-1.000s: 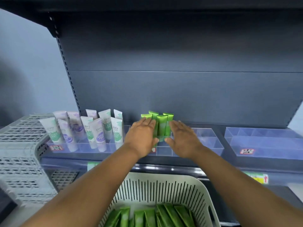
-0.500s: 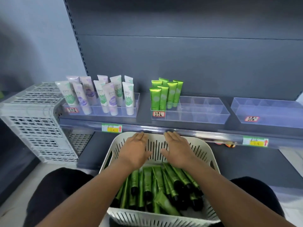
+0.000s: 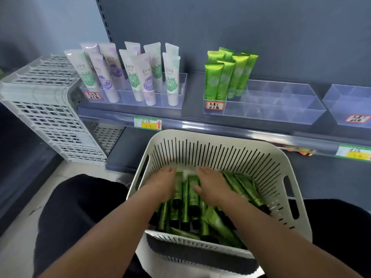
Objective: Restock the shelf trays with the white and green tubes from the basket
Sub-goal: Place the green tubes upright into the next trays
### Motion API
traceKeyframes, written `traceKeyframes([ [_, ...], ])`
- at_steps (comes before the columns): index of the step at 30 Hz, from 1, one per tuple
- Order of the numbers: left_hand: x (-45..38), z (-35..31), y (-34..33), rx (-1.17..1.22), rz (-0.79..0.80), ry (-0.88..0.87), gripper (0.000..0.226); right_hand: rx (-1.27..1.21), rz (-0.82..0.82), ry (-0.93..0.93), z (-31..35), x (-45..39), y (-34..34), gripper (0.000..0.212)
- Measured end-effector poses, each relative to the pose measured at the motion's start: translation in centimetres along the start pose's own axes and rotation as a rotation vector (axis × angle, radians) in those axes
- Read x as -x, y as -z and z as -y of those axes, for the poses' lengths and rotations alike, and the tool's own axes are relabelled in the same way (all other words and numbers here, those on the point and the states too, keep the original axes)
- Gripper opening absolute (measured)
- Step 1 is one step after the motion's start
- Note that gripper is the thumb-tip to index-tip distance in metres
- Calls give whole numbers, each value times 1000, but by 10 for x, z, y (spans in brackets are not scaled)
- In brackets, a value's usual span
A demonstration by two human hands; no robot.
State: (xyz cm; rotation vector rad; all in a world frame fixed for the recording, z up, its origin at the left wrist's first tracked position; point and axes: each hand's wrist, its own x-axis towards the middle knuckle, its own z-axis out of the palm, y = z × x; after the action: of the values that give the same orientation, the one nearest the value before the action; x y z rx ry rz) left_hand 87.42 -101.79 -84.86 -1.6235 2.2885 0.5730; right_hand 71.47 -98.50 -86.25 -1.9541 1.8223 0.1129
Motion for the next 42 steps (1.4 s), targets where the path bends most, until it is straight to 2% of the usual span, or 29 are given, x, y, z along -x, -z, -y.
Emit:
traceKeyframes([
  [5,-23,2,-10,-74,116,-12,61,5,97,-13,0,-23,-21,69],
  [8,-41,2,-15,-156,155,-16,60,19,153,-36,-3,-38,-28,70],
  [13,-67,1,-27,-168,213,-41,74,41,211,-26,-8,-56,-41,74],
  [19,-84,0,-20,-246,344,-60,104,130,287,7,-10,-73,-44,84],
  [28,-85,7,-23,-298,412,-81,117,253,291,28,-9,-72,-41,101],
  [31,-83,4,-23,-323,399,-97,120,217,265,29,-10,-66,-37,94],
  [36,-75,3,-24,-370,391,-93,123,223,202,60,-12,-52,-25,65],
  [42,-70,0,-20,-432,364,-111,118,186,119,47,-16,-37,-14,57],
])
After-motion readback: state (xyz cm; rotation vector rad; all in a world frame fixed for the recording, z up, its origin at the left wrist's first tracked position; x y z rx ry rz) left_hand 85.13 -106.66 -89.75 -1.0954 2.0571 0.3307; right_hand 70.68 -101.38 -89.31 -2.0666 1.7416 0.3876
